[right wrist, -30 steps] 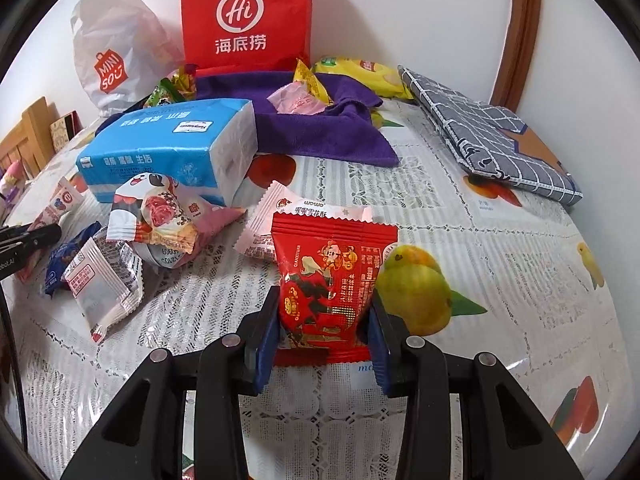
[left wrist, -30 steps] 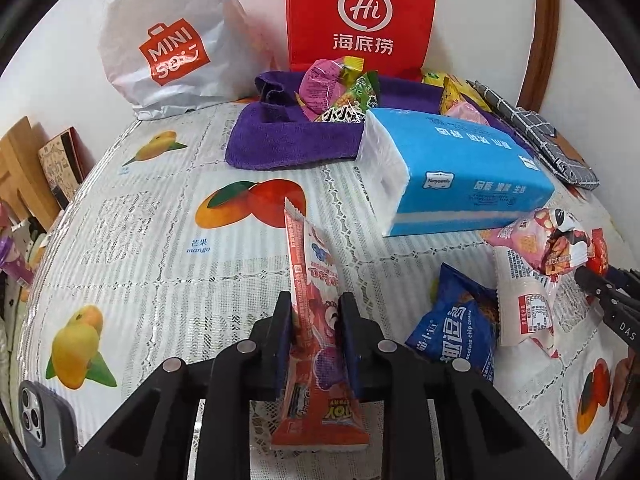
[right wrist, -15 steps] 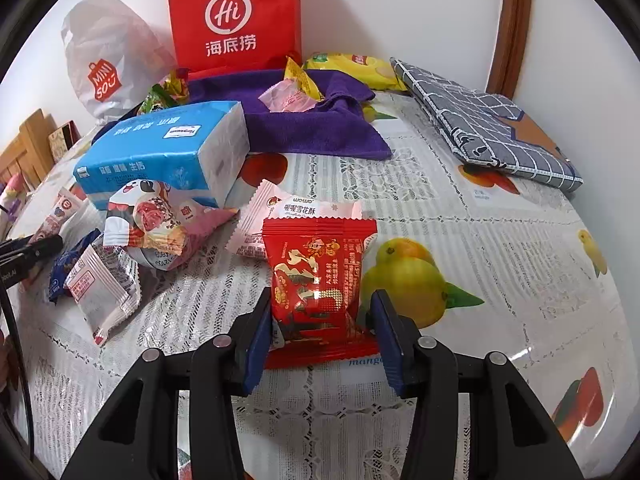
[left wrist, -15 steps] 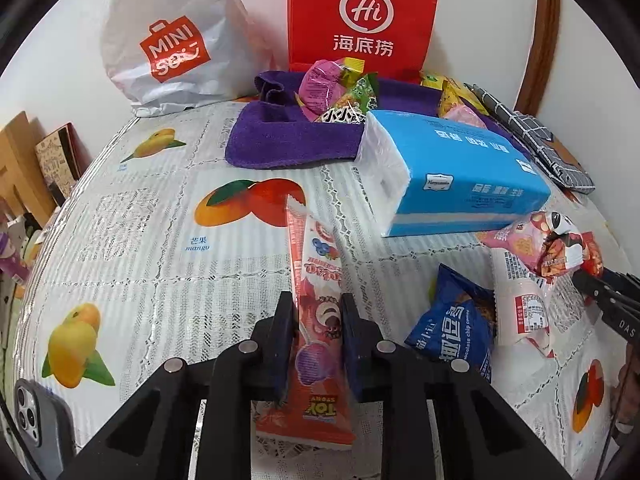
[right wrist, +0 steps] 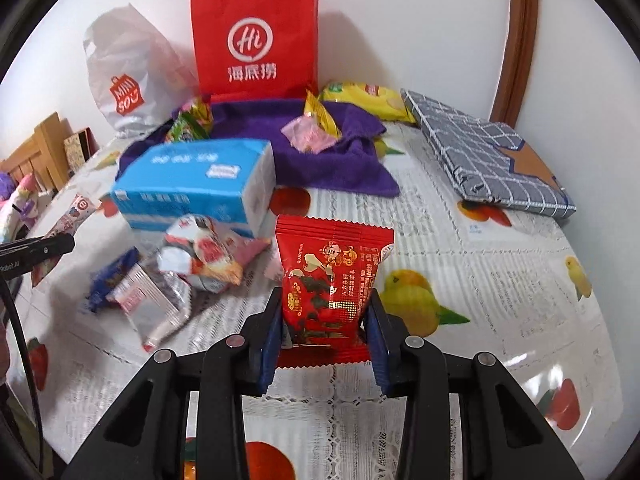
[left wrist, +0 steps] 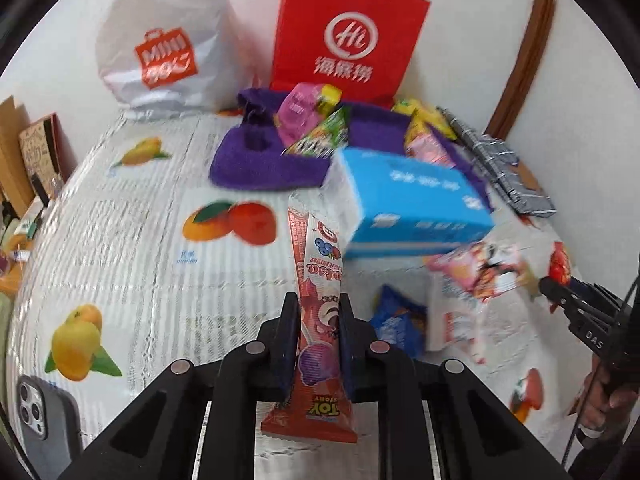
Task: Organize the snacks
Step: 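Carry the ice-pop wrapper and red candy packet toward the purple towel with both tools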
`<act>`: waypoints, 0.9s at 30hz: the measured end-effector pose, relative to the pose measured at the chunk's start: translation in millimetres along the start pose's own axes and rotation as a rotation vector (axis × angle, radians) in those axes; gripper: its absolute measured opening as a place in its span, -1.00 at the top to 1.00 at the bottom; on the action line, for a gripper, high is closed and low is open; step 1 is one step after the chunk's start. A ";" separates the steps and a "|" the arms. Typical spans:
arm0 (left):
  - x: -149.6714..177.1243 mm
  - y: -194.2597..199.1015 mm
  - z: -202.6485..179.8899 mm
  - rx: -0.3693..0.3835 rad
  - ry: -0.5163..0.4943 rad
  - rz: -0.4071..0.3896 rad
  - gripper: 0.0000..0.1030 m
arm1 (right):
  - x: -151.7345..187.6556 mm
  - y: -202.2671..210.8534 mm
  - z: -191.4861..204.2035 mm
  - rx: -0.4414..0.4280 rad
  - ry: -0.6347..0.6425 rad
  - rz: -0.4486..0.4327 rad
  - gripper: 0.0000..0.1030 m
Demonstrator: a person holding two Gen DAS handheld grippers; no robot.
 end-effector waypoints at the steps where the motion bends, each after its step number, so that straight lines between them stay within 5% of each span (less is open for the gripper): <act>1: -3.2 4.5 -5.9 0.010 -0.007 -0.008 0.67 | -6.7 4.8 -0.8 0.002 -0.006 -0.017 0.26; 11: -55.7 33.1 -59.5 0.079 -0.029 -0.065 0.67 | -78.9 32.4 -2.8 0.010 0.011 -0.136 0.26; 16: -97.4 34.1 -73.9 0.133 0.012 -0.069 0.67 | -125.5 23.4 -4.7 -0.061 -0.002 -0.163 0.26; 27: -179.0 15.1 -83.6 0.109 0.058 -0.086 0.67 | -207.0 -11.6 -12.5 -0.033 0.028 -0.169 0.26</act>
Point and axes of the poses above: each gripper's, at about its wrist camera, not at the fingertips, and y roughly against the way its jaws point, z to its left, x to its underside, the point moved 2 cm from there along -y, roughly the way its jaws point, and after that the axes turned 13 degrees about y, right-handed, at the moved point
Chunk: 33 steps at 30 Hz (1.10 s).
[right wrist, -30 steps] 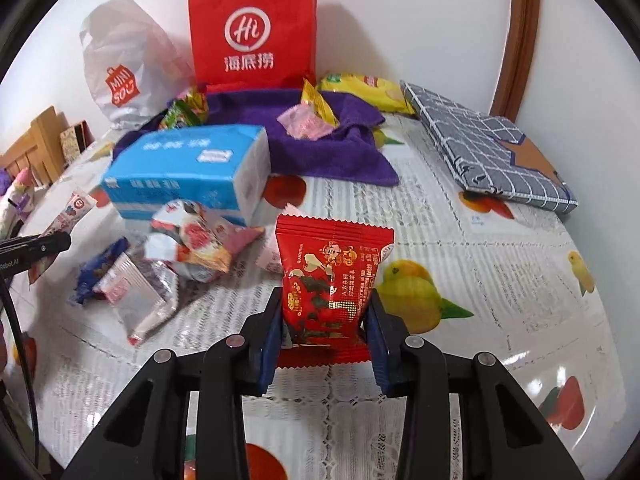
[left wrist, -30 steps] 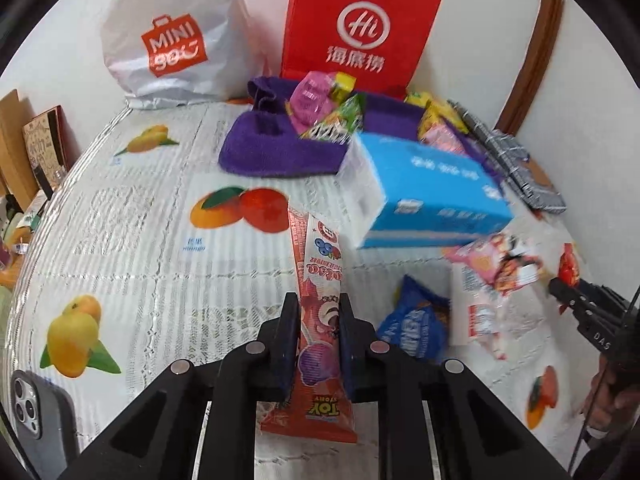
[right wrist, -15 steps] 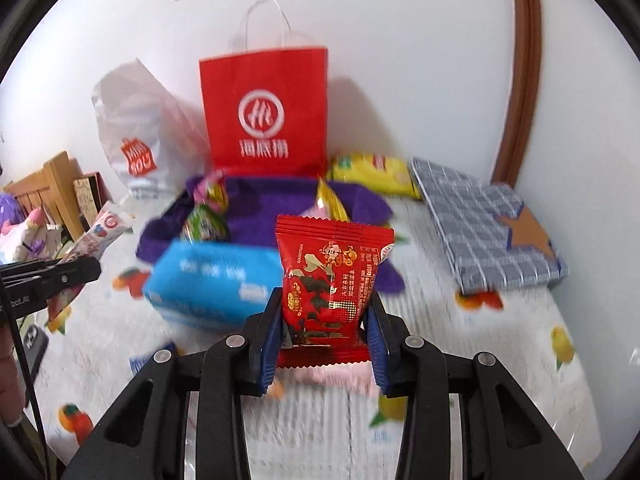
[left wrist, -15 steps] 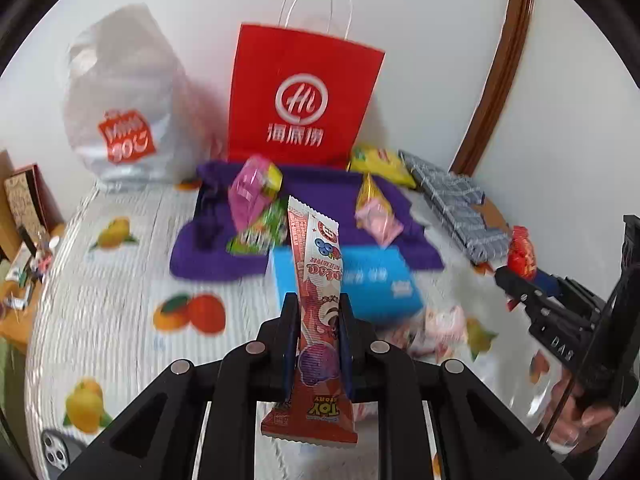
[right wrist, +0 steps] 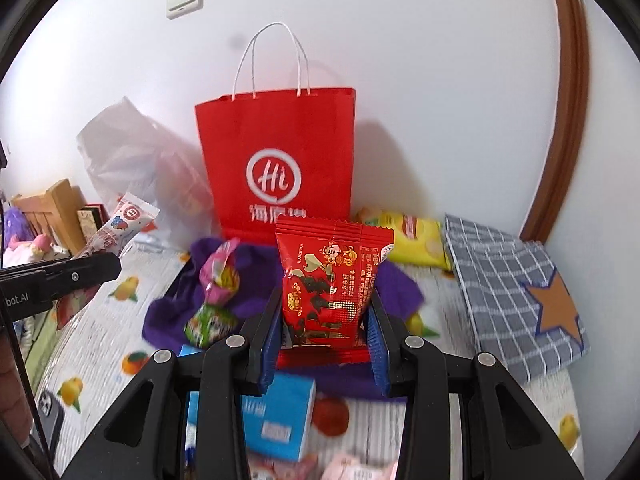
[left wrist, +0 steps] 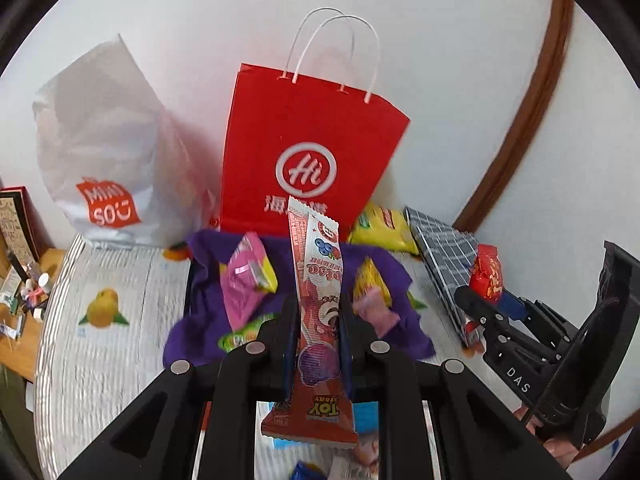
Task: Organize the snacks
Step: 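Carry the ice-pop wrapper and red candy packet toward the purple towel with both tools, then lower the red candy packet onto the towel and open the right tool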
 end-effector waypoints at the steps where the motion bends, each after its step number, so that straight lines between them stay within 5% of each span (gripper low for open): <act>1: -4.8 -4.4 0.3 -0.005 0.005 0.001 0.67 | -5.4 -7.3 -1.6 -0.006 -0.003 0.002 0.26; 10: -57.1 -41.6 2.7 0.005 0.045 -0.023 0.66 | -29.9 -64.7 -16.7 -0.016 -0.013 0.017 0.26; 15: -58.9 -71.0 25.4 -0.078 0.060 0.022 0.66 | -14.0 -107.5 -23.2 -0.022 0.012 0.110 0.26; 33: -67.4 -70.4 50.2 -0.078 0.118 0.039 0.66 | 17.5 -160.4 -24.8 -0.046 0.073 0.299 0.26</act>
Point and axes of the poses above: each gripper's, at about its wrist camera, not at the fingertips, and y roughly against the way its jaws point, z to its left, x to its underside, the point moved 2 cm from there along -y, roughly the way its jaws point, and after that the axes turned 13 degrees about y, right-handed, at the moved point
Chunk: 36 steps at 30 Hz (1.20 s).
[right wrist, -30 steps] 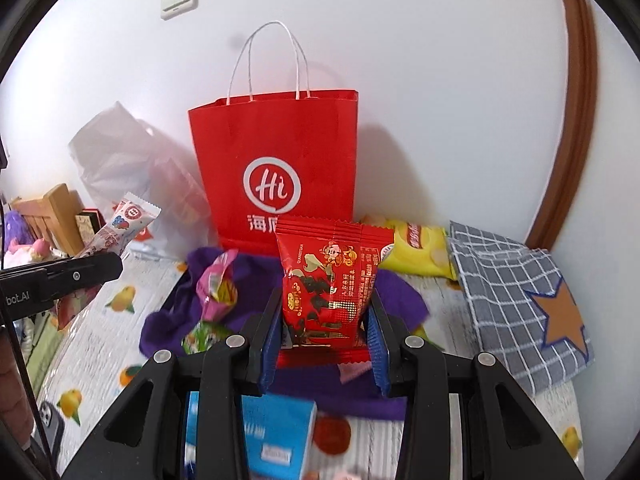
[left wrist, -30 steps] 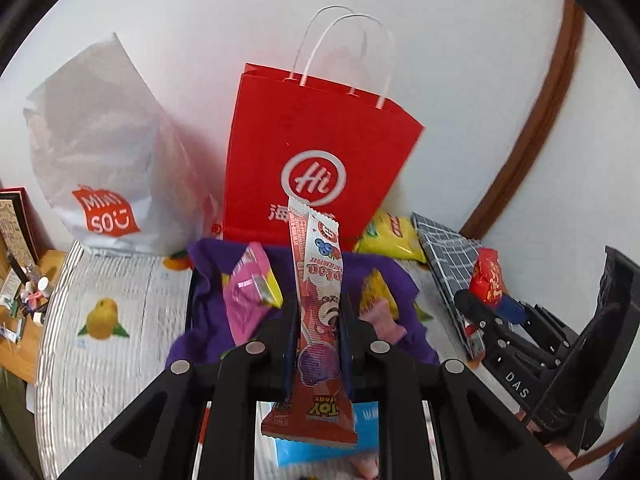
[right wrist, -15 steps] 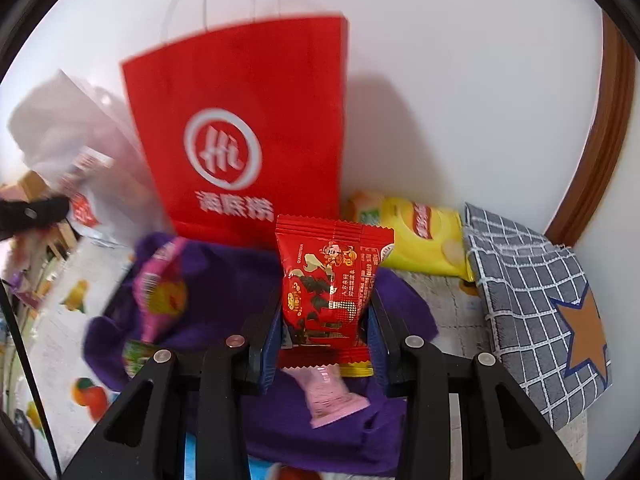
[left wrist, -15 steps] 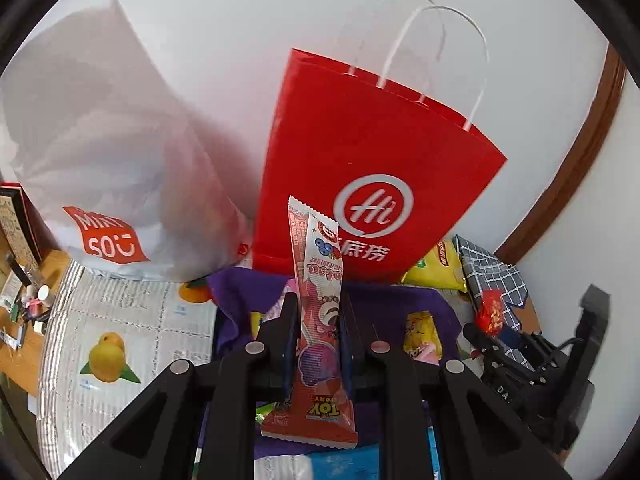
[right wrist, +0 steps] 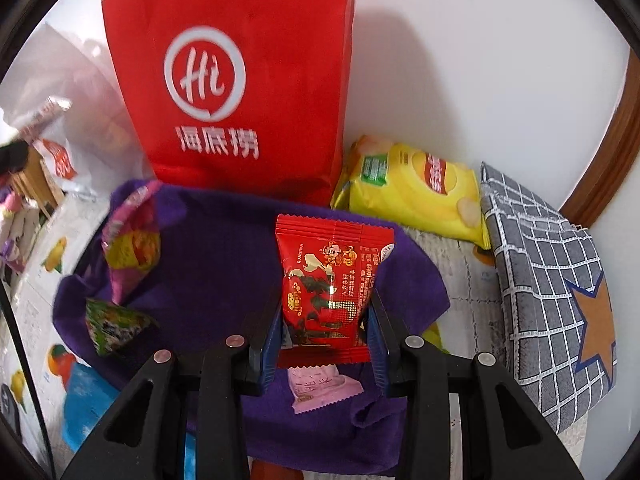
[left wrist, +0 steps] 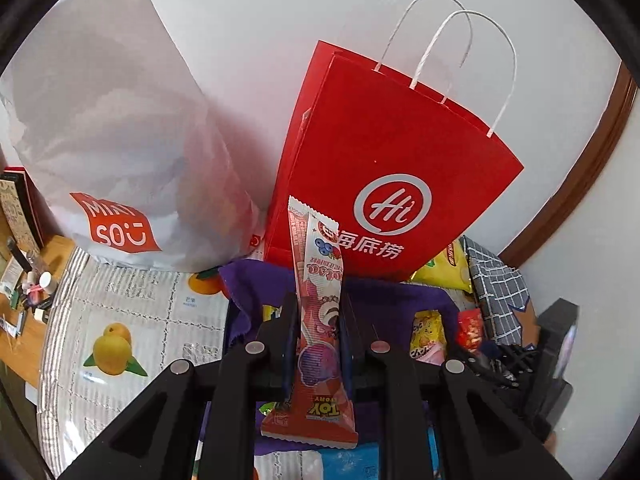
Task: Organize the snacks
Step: 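Lower the red candy packet onto the towel and open the right tool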
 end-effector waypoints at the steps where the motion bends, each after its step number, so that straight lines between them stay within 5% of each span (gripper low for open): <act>1: 0.2 0.5 -0.6 0.004 -0.002 0.000 0.66 | 1.2 -3.3 -1.4 -0.002 -0.006 0.015 0.26; 36: 2.0 -4.3 -2.7 -0.019 -0.015 0.015 0.65 | 9.7 -16.5 -0.9 -0.008 0.012 0.091 0.15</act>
Point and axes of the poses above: each gripper's, at about its wrist camera, not at the fingertips, and y roughly against the way its jaws point, z to its left, x to its underside, the point moved 2 cm from there along -y, roughly the way its jaws point, and after that the axes turned 13 degrees about y, right-handed, at the moved point
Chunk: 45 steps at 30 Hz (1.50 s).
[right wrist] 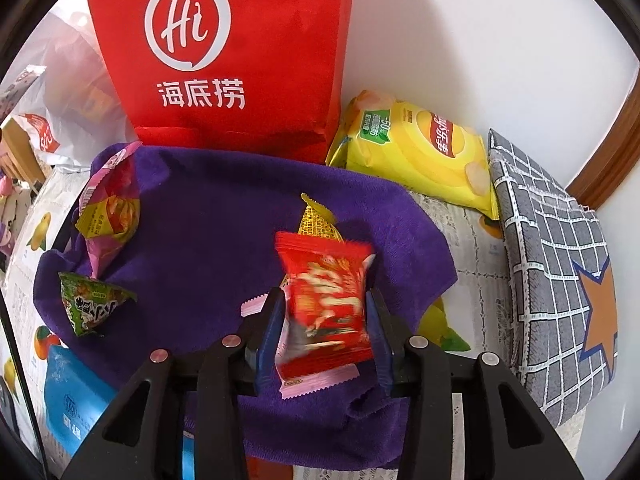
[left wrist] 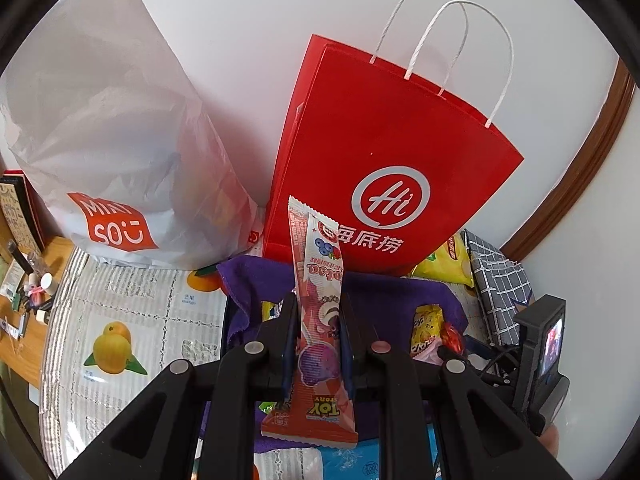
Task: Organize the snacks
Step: 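Lower the red candy packet onto the towel and open the right tool, then lower the ice-pop wrapper onto the towel and open the left tool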
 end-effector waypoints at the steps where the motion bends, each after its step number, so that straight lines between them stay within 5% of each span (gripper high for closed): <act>1: 0.1 -1.7 0.1 -0.001 0.000 0.005 0.65 | -0.2 2.3 -0.1 0.004 0.001 -0.004 0.15; 16: 10.6 -43.8 -2.6 -0.063 -0.012 0.120 0.65 | -4.4 65.9 3.3 0.027 0.009 -0.172 0.13; 28: 28.5 -74.5 -11.4 -0.082 -0.057 0.218 0.63 | -5.0 73.4 6.9 0.039 0.014 -0.186 0.13; 45: 32.5 -84.4 -12.8 -0.108 -0.071 0.241 0.62 | -4.2 69.2 8.7 0.044 0.020 -0.169 0.12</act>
Point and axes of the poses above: each gripper's, at about its wrist camera, not at the fingertips, and y roughly against the way its jaws point, z to its left, x to its underside, the point moved 2 cm from there along -y, roughly the way its jaws point, and after that the axes turned 13 degrees about y, right-handed, at the moved point
